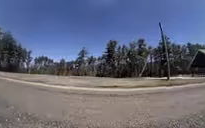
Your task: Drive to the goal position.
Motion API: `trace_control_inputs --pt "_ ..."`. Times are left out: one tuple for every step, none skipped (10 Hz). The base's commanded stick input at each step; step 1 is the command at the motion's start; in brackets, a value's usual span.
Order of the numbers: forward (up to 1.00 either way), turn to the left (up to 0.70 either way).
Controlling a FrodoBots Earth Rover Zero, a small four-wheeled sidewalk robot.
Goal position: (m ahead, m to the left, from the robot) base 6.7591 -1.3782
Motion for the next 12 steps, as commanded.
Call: trace_control_inputs --pt "0.7 0.0" --pt "0.7 0.0" --pt "0.7 0.0" --pt "0.7 0.0" --pt "0.7 0.0" --pt "0.7 0.0" --pt "0.7 0.0" --pt "0.7 0.0" --pt "0.7 0.0" --pt "0.7 0.0" --pt "0.7 0.0" --pt "0.7 0.0"
